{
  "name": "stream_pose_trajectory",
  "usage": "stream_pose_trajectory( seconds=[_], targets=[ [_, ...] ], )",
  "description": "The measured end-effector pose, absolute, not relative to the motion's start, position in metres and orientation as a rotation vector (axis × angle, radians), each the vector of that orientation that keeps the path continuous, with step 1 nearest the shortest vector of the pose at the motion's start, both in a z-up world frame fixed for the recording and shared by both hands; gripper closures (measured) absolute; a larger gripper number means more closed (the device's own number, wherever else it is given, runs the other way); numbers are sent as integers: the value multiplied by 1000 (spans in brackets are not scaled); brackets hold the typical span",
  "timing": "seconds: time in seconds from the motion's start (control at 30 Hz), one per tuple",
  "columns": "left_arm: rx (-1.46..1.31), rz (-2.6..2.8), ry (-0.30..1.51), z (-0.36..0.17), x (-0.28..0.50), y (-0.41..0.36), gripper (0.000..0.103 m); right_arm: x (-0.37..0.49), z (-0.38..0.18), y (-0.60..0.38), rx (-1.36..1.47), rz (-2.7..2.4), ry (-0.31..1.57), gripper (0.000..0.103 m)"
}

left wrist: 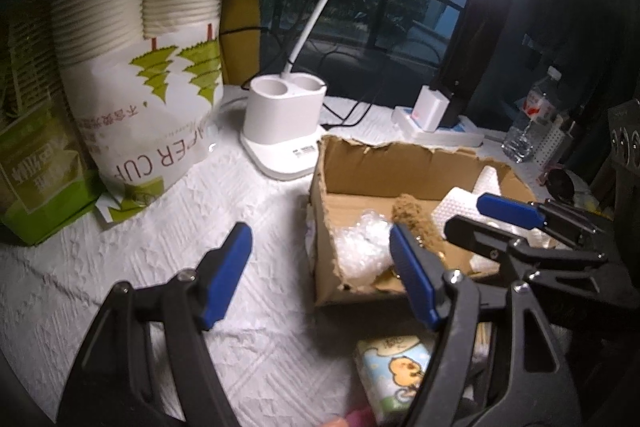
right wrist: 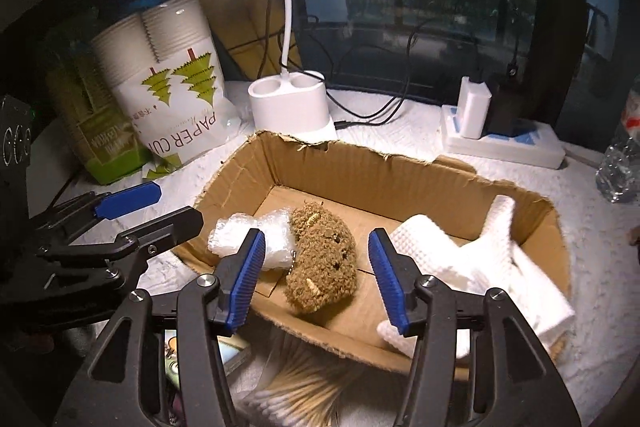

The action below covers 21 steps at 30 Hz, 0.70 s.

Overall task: Organize soft objects
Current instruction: 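Withdraw both tools from the box toward the remaining items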

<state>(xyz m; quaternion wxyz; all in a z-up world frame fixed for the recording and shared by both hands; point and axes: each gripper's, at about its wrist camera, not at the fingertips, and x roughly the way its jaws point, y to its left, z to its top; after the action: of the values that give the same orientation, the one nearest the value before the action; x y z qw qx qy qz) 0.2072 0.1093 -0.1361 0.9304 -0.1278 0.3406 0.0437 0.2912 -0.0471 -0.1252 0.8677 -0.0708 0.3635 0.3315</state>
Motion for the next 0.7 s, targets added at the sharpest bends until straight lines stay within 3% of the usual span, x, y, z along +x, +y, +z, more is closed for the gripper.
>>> stream_pose_trajectory(
  seconds=[0.33, 0.47, 0.7],
  targets=[
    [-251, 38, 653, -119, 182, 91, 29, 263, -105, -64, -142, 668, 720, 46],
    [-249, 21, 637, -115, 172, 84, 19, 250, -100, -74, -134, 654, 704, 46],
    [-234, 9, 621, -108, 158, 74, 18, 234, -95, -89, -117, 638, 683, 46]
  ],
)
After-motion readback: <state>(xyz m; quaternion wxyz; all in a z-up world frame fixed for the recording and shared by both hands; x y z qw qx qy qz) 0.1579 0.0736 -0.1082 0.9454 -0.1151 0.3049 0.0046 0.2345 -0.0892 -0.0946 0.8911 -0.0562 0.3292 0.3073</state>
